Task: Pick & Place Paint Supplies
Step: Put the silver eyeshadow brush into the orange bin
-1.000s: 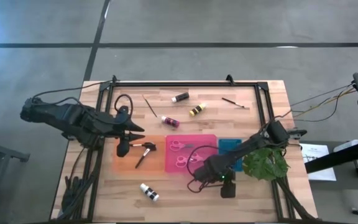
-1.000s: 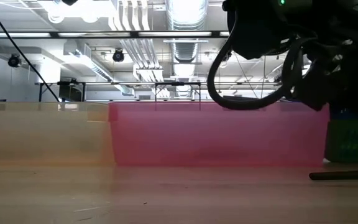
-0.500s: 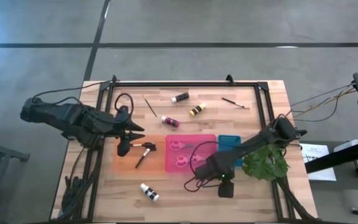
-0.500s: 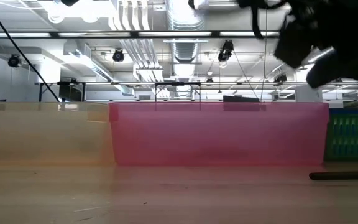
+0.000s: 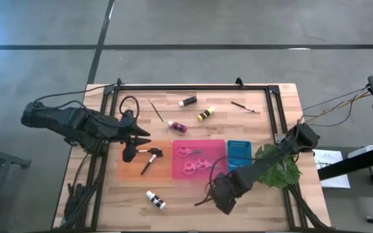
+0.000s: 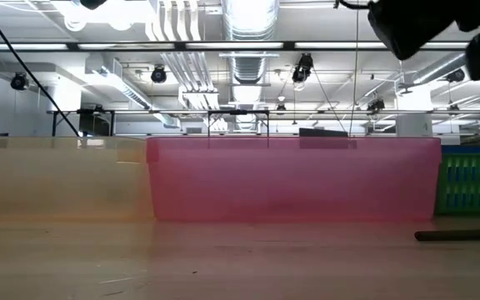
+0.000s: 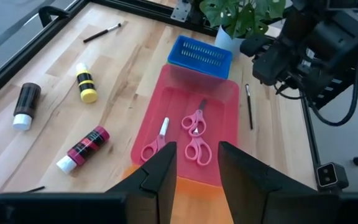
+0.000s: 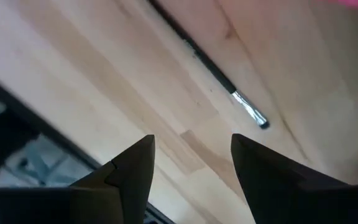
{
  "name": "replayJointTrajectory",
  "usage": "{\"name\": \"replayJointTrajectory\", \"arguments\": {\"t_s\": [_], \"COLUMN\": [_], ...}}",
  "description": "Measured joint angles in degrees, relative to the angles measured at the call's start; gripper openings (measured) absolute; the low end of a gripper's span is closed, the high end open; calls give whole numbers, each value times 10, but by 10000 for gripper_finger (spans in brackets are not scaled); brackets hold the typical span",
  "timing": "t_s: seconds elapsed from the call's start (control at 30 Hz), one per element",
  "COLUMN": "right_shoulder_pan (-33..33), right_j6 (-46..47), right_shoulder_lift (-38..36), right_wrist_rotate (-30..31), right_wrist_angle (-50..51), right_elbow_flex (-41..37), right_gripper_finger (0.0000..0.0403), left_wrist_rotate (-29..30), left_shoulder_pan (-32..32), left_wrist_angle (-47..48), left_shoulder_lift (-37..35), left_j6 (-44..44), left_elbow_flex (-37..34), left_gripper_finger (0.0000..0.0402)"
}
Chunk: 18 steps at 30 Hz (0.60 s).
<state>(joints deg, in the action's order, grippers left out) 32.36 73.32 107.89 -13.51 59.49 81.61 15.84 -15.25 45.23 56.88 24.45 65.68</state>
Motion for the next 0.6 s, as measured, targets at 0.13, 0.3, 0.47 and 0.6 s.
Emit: {"name": "replayJointTrajectory", "arguments": {"t_s": [0.13,0.3,0.47,0.6], "right_shoulder_pan": [28,60,91,118], "right_j6": [127,282,350,389], "right_shoulder_lift": [3,3,3,3], "right_wrist_rotate": [50,102,137,154], "right_wrist_angle": [-4,-3,11,23], "right_elbow_flex": [-2,-2,-6,-23], "right_gripper_finger": [207,207,207,207], "left_wrist_rotate": [0,0,1,12], "left_shoulder_pan": [4,4,5,5], "left_wrist_angle": [-2,-8,-38,-51], "left_shoulder_lift": [0,0,0,0], "left_j6": [0,14,16,31], "left_elbow_flex": [0,0,0,0], "left_gripper_finger": [125,125,125,125]}}
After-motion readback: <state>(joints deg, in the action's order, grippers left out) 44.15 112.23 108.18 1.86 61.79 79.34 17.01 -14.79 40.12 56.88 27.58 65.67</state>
